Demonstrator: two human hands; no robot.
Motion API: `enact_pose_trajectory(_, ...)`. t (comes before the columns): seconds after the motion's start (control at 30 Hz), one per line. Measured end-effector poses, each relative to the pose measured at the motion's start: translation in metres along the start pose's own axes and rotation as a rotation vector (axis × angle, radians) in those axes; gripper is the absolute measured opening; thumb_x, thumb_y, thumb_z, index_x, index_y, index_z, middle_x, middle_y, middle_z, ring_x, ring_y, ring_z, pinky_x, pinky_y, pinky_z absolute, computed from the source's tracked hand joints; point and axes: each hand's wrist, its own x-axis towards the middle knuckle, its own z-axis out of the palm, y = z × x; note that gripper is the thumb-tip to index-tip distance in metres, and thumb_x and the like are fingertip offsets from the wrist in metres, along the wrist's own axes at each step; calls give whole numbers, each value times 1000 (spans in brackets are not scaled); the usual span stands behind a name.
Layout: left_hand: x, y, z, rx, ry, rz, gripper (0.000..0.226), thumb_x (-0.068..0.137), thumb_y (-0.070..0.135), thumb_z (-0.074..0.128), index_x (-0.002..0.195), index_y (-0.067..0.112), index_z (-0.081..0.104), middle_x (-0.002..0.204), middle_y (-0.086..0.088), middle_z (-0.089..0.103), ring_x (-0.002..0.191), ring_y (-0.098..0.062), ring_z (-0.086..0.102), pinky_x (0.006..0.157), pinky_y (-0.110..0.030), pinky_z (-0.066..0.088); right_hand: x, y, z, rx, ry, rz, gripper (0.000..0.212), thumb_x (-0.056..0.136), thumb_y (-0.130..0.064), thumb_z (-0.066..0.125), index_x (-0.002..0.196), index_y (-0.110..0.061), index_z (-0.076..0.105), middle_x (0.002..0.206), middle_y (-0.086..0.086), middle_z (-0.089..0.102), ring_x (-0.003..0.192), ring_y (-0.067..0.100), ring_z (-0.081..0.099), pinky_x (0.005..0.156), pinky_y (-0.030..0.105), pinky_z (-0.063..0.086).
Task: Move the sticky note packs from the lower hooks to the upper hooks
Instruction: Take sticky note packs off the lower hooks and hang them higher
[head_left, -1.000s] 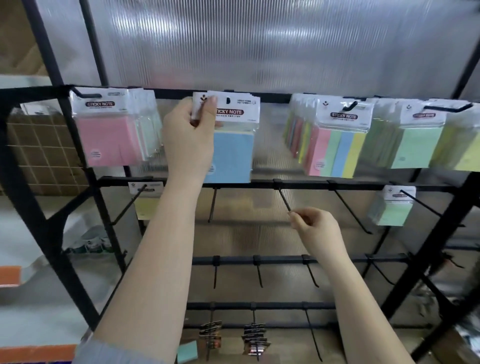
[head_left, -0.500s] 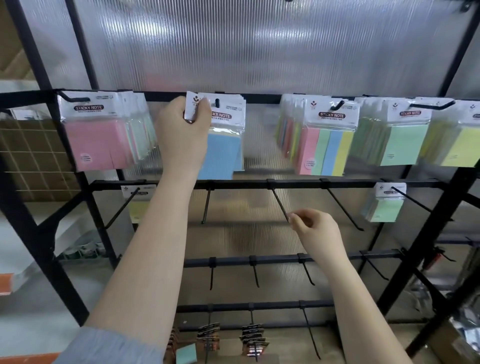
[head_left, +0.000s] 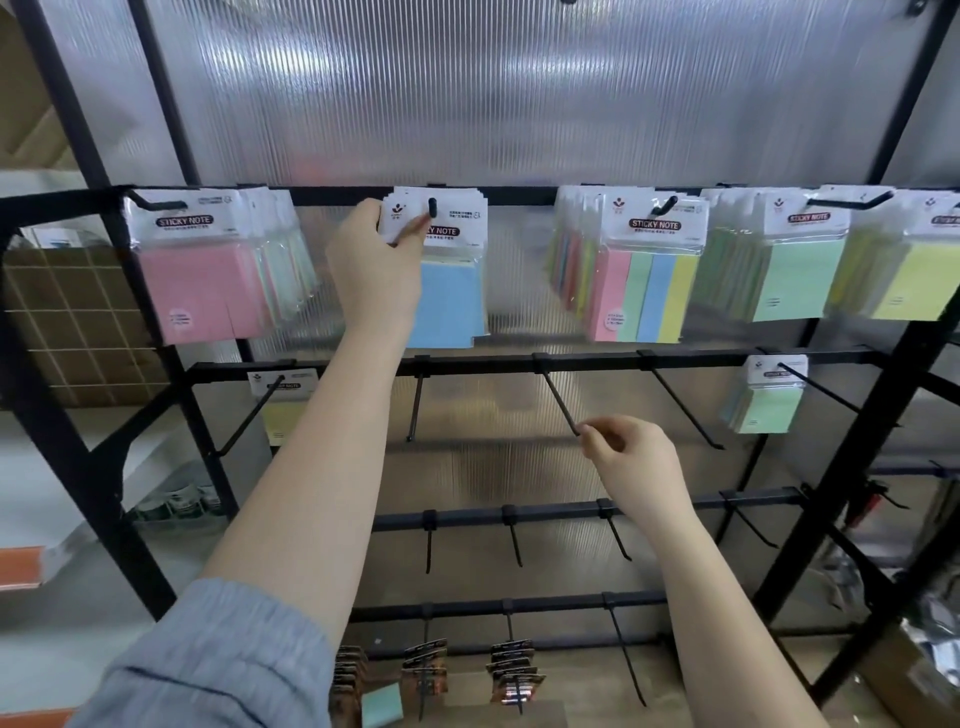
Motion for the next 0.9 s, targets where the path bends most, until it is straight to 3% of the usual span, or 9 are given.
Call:
enact_pose_trajectory(0.23, -3, -4, 2, 39, 43, 4, 39, 84, 28, 69, 64, 17, 37, 70, 4, 40, 68, -15, 33, 51, -15, 28, -4, 3, -4, -2, 9, -1, 23, 95, -21, 53, 110, -12, 69, 90, -4, 66, 72, 0, 52, 58, 7, 34)
enact_pose_trajectory(0.33, -12, -6, 1, 75, 50, -26, 22, 83, 29, 69, 90, 11, 58, 95, -6, 57, 76, -13, 44, 59, -11, 32, -6, 5, -6, -4, 17, 3, 22, 96, -21, 53, 108, -14, 69, 89, -5, 65, 73, -1, 53, 59, 9, 35)
enact_pose_trajectory(0.53, -52, -6, -9, 34, 97, -122, 42, 84, 23, 70, 120, 14, 50, 107, 1, 50, 85, -9, 47, 68, -7, 35, -10, 10, -11, -28, 44, 25, 21, 95, -21, 53, 104, -13, 70, 88, -3, 67, 78, 6, 57, 60, 9, 36)
enact_pose_trajectory(0.63, -80, -14, -11, 38, 67, -168, 35, 86, 24, 67, 116, 15, 51, 103, 2, 53, 85, -8, 51, 67, -6, 38, -10, 15, -14, -41, 69, 53, 21, 95, -21, 53, 101, -12, 71, 85, -5, 66, 72, 2, 53, 58, 11, 34)
enact_pose_trajectory(0.77, -113, -22, -8, 48, -72, -221, 6, 90, 18, 60, 95, 19, 57, 88, 5, 60, 79, -7, 55, 71, -13, 44, -12, 23, -22, -18, 112, 109, 21, 94, -23, 54, 100, -12, 71, 83, -5, 66, 72, 1, 54, 57, 12, 34)
enact_pose_trajectory(0.9, -130, -19, 0, 59, -244, -244, 6, 91, 15, 58, 88, 20, 58, 79, 14, 58, 74, 1, 53, 62, -5, 38, -19, 32, -35, -19, 167, 176, 18, 94, -20, 54, 98, -13, 70, 82, -5, 66, 78, 7, 58, 59, 10, 35)
